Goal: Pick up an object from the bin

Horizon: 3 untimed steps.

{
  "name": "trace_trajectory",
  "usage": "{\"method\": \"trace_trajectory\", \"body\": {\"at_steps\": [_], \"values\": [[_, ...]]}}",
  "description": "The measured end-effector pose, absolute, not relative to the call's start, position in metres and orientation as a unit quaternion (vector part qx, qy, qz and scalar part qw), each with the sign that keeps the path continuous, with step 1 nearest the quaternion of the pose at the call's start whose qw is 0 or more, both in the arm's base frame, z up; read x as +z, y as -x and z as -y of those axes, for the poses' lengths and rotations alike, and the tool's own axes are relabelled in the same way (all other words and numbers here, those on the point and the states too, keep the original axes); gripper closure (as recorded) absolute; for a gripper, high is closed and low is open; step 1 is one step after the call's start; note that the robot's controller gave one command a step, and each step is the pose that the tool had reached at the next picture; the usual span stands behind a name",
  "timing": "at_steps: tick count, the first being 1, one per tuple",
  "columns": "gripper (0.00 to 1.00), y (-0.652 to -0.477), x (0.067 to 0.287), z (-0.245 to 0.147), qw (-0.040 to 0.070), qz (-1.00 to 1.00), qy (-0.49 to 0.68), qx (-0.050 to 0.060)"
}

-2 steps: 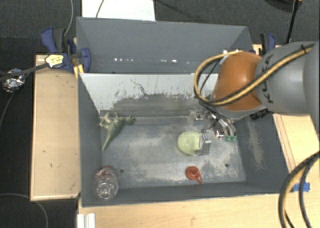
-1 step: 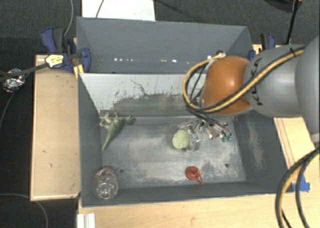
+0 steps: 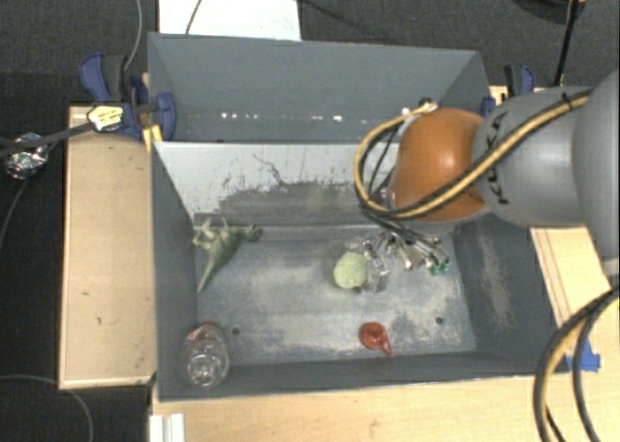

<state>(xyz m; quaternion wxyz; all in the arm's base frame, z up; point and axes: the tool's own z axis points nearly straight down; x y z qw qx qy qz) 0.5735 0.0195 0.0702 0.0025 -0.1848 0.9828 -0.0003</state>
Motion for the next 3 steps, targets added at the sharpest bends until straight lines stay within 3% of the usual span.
{"method": "trace_trajectory", "body": {"at_steps": [1, 2, 3], "values": [[1.0, -0.565, 0.165, -0.029, 0.004, -0.981, 0.195, 0.0], [1.0, -0.565, 0.165, -0.029, 0.004, -0.981, 0.195, 0.0], [1.0, -0.577, 0.316, -0.046, 0.008, -0.982, 0.187, 0.0]]}}
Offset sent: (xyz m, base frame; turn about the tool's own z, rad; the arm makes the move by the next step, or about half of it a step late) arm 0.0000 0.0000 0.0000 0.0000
